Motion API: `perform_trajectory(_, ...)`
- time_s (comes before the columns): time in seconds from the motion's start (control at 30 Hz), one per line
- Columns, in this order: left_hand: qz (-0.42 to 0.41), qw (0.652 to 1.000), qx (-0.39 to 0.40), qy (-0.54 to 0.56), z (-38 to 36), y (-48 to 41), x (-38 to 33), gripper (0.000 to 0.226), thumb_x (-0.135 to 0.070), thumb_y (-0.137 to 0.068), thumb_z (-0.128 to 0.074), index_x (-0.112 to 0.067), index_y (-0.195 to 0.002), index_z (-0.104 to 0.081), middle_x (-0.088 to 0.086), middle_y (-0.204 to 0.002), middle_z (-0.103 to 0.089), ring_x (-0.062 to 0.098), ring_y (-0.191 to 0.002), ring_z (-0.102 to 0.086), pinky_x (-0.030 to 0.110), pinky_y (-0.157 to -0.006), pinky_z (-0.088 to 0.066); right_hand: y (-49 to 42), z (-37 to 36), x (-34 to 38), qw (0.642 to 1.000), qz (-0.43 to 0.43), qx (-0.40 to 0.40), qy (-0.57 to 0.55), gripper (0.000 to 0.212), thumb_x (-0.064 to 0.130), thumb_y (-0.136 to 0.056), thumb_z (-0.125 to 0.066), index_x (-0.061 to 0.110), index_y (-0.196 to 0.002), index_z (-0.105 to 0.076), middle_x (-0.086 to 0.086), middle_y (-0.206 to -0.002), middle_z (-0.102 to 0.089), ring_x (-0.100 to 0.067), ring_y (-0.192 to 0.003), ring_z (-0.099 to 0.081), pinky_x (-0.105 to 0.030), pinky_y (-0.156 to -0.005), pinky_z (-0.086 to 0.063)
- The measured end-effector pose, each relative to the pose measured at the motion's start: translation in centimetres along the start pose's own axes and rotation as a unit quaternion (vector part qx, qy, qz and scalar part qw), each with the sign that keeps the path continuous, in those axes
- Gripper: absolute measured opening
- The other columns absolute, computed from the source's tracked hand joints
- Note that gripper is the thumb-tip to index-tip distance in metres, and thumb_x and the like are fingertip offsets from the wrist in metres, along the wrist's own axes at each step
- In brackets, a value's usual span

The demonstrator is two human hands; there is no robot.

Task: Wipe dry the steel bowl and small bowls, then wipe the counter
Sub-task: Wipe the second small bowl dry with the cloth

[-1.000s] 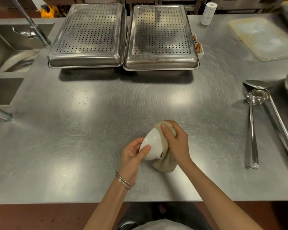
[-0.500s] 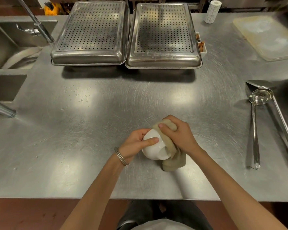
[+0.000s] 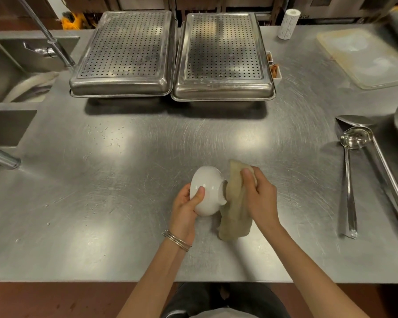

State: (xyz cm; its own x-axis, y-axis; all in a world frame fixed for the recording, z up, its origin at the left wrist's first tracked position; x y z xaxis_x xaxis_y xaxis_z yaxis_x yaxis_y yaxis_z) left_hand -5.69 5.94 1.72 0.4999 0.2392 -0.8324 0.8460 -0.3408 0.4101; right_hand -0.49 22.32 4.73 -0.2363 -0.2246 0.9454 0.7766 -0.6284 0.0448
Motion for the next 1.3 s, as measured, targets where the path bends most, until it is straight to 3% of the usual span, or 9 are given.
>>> perform_trajectory(0.17, 0.041, 0.99, -0.064, 0.117, -1.6, -0.4, 0.4, 0.03, -0.018, -0.084, -0.057, -0.004, -0.111, -0.056, 0.021, -0.114, -0.06, 0.03, -0.1, -0.058, 0.037, -0.085, -0.048, 3.7, -5.3, 2.1, 0.984, 0.142, 0.075, 0.081, 0.045, 0.046, -0.097, -0.03, 0.029, -0.138, -0.04, 0.007, -0.149, -0.029, -0.01, -0.139, -0.026, -0.025, -0.109, -0.03)
perform_trajectory(0.3, 0.086, 0.965, -0.052, 0.243, -1.1, -1.2, 0.1, 0.071, -0.033, -0.068, -0.074, 0.0, -0.126, -0.048, 0.026, -0.122, -0.055, 0.033, -0.101, -0.059, 0.041, -0.081, -0.054, 5.9, -6.3, -1.0, 0.967, 0.211, 0.101, 0.103, 0.041, 0.043, -0.099, -0.022, 0.052, -0.139, -0.02, 0.016, -0.155, -0.007, -0.011, -0.142, -0.016, -0.024, -0.116, -0.018)
perform_trajectory(0.43, 0.092, 0.959, 0.002, 0.268, -0.3, -1.5, 0.2, 0.111, -0.04, -0.04, -0.092, -0.004, -0.133, -0.043, 0.024, -0.13, -0.052, 0.034, -0.114, -0.055, 0.042, -0.08, -0.056, 4.9, -3.8, -0.2, 0.981, 0.177, 0.036, 0.066, 0.048, 0.047, -0.098, -0.024, 0.026, -0.14, -0.036, 0.002, -0.153, -0.02, -0.01, -0.14, -0.023, -0.032, -0.113, -0.027)
perform_trajectory(0.57, 0.1, 0.949, 0.007, 0.299, -0.4, -0.3, 0.5, 0.072, -0.038, -0.079, -0.065, -0.002, -0.136, -0.039, 0.023, -0.133, -0.05, 0.034, -0.119, -0.052, 0.039, -0.081, -0.056, 3.7, -4.9, 1.3, 0.974, 0.2, 0.048, 0.091, 0.048, 0.039, -0.1, -0.025, 0.014, -0.135, -0.044, 0.0, -0.15, -0.029, -0.011, -0.141, -0.022, -0.015, -0.113, -0.019)
perform_trajectory(0.7, 0.056, 0.977, -0.017, 0.205, 0.5, -0.3, 0.1, 0.04, -0.026, -0.082, -0.052, -0.009, -0.118, -0.054, 0.017, -0.116, -0.062, 0.024, -0.097, -0.065, 0.036, -0.074, -0.058, 2.4, -4.0, 0.1, 0.986, 0.148, 0.034, 0.073, 0.036, 0.025, -0.1, -0.036, 0.011, -0.13, -0.051, 0.0, -0.142, -0.043, -0.013, -0.135, -0.034, -0.015, -0.111, -0.024)
perform_trajectory(0.9, 0.049, 0.986, 0.003, 0.159, 0.2, 0.4, -0.5, 0.038, -0.025, -0.082, -0.051, -0.012, -0.118, -0.053, 0.013, -0.117, -0.062, 0.025, -0.102, -0.061, 0.037, -0.083, -0.053, 2.0, -4.5, 1.0, 0.976, 0.188, 0.07, 0.088, 0.036, 0.022, -0.097, -0.044, 0.01, -0.13, -0.052, 0.003, -0.136, -0.045, -0.006, -0.126, -0.042, -0.009, -0.106, -0.027)
perform_trajectory(1.0, 0.062, 0.986, 0.003, 0.156, 0.9, 0.4, -0.1, 0.024, -0.021, -0.091, -0.045, -0.015, -0.112, -0.055, 0.01, -0.115, -0.062, 0.023, -0.1, -0.061, 0.039, -0.084, -0.052, 0.6, -3.3, -0.6, 0.989, 0.103, 0.056, 0.089, 0.029, 0.017, -0.097, -0.046, 0.012, -0.124, -0.058, 0.01, -0.118, -0.055, -0.012, -0.113, -0.056, 0.003, -0.091, -0.03)
perform_trajectory(1.17, 0.044, 0.995, 0.024, 0.085, 0.9, 0.5, -1.1, 0.035, -0.024, -0.08, -0.052, -0.011, -0.112, -0.056, 0.013, -0.117, -0.061, 0.023, -0.102, -0.061, 0.041, -0.091, -0.048, -0.8, -3.0, 3.8, 0.978, 0.17, 0.097, 0.069, 0.029, 0.017, -0.097, -0.047, 0.014, -0.123, -0.059, 0.012, -0.121, -0.057, 0.002, -0.114, -0.051, -0.008, -0.098, -0.035)
perform_trajectory(1.3, 0.014, 0.995, 0.04, 0.093, 1.7, 0.6, -2.4, 0.032, -0.023, -0.081, -0.05, -0.013, -0.11, -0.056, 0.006, -0.112, -0.064, 0.021, -0.106, -0.06, 0.038, -0.089, -0.049, -0.9, -3.7, 1.1, 0.979, 0.112, 0.139, 0.103, 0.021, 0.017, -0.097, -0.047, 0.025, -0.092, -0.066, 0.013, -0.084, -0.064, 0.002, -0.074, -0.057, -0.014, -0.071, -0.043)
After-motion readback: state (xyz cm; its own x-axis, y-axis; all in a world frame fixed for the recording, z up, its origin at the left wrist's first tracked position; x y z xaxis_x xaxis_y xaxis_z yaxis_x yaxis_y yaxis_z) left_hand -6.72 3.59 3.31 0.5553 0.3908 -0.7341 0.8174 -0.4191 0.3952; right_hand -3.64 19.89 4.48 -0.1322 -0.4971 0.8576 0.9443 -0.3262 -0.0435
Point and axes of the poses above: each hand's wrist, its own y-axis away from the middle knuckle, its own z-axis out of the back of the hand, x = y × z, the point moved 6 cm from there along -y, towards the middle knuckle
